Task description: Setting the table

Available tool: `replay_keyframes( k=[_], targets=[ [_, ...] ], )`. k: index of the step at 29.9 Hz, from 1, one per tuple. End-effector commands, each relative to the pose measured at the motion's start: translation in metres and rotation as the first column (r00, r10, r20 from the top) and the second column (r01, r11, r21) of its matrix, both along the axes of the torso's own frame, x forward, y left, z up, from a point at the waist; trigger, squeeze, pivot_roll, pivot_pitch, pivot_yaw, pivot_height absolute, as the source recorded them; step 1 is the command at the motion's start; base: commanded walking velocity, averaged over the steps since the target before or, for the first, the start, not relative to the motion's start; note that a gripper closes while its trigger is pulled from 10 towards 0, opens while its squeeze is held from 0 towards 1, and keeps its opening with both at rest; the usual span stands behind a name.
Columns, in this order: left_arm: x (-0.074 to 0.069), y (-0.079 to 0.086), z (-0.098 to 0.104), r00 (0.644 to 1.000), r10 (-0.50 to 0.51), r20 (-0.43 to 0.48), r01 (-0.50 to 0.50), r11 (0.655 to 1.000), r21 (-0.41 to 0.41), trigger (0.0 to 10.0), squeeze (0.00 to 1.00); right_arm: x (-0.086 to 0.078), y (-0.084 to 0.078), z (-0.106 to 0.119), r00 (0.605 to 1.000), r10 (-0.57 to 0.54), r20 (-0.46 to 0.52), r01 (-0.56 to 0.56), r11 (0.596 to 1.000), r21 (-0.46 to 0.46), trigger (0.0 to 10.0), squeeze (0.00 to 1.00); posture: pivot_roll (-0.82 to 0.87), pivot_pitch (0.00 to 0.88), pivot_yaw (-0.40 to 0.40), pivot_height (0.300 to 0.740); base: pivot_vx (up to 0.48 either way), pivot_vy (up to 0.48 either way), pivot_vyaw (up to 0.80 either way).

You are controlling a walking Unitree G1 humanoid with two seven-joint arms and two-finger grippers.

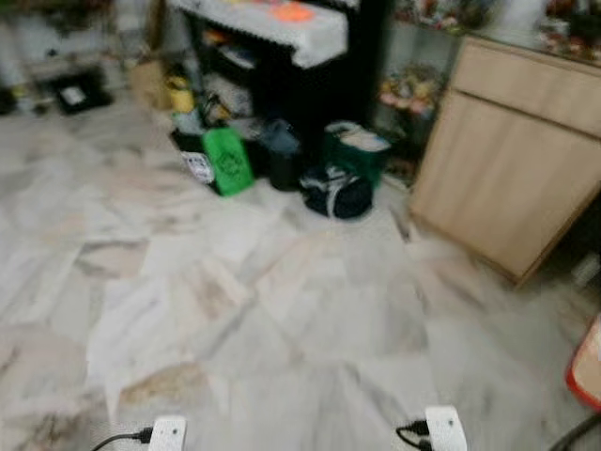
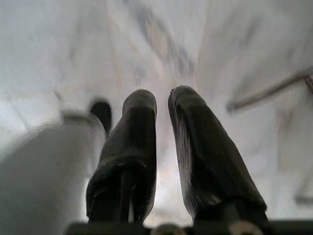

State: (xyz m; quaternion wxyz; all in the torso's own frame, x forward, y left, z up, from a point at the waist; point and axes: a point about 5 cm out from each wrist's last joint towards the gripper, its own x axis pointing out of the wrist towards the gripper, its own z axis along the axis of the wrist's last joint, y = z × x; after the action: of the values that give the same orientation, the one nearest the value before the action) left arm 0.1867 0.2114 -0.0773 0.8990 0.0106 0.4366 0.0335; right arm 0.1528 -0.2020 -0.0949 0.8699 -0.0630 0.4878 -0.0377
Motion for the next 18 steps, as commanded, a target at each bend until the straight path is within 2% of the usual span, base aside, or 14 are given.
replay_keyframes(
  k=[1, 6, 14, 18],
  targets=[
    [0.007, 0.029, 0.011, 0.999, 0.025, 0.029, -0.027, 0.996, 0.082, 10.0, 0.00, 0.040, 0.004, 0.016, 0.961, -0.269, 0.070, 0.238, 0.926, 0.293, 10.0, 0.00, -0.02, 0.010, 0.018, 0.740, 0.000, 0.000, -0.79],
    [0.009, 0.026, 0.011, 1.000, -0.004, 0.026, 0.001, 0.996, 0.089, 10.0, 0.00, 0.032, 0.001, 0.013, 0.960, -0.274, 0.052, 0.250, 0.927, 0.280, 10.0, 0.00, -0.02, 0.005, 0.034, 0.740, 0.000, 0.000, -0.79],
    [0.007, 0.034, 0.012, 1.000, -0.006, 0.014, 0.004, 0.994, 0.113, 10.0, 0.00, 0.027, 0.002, 0.011, 0.958, -0.285, 0.039, 0.263, 0.922, 0.284, 10.0, 0.00, -0.02, 0.000, 0.041, 0.740, 0.000, 0.000, -0.79],
    [0.012, 0.031, 0.013, 1.000, -0.013, 0.025, 0.010, 0.994, 0.111, 10.0, 0.00, 0.030, 0.004, 0.012, 0.970, -0.238, 0.047, 0.217, 0.937, 0.273, 10.0, 0.00, -0.03, 0.000, 0.038, 0.740, 0.000, 0.000, -0.79]
  ],
)
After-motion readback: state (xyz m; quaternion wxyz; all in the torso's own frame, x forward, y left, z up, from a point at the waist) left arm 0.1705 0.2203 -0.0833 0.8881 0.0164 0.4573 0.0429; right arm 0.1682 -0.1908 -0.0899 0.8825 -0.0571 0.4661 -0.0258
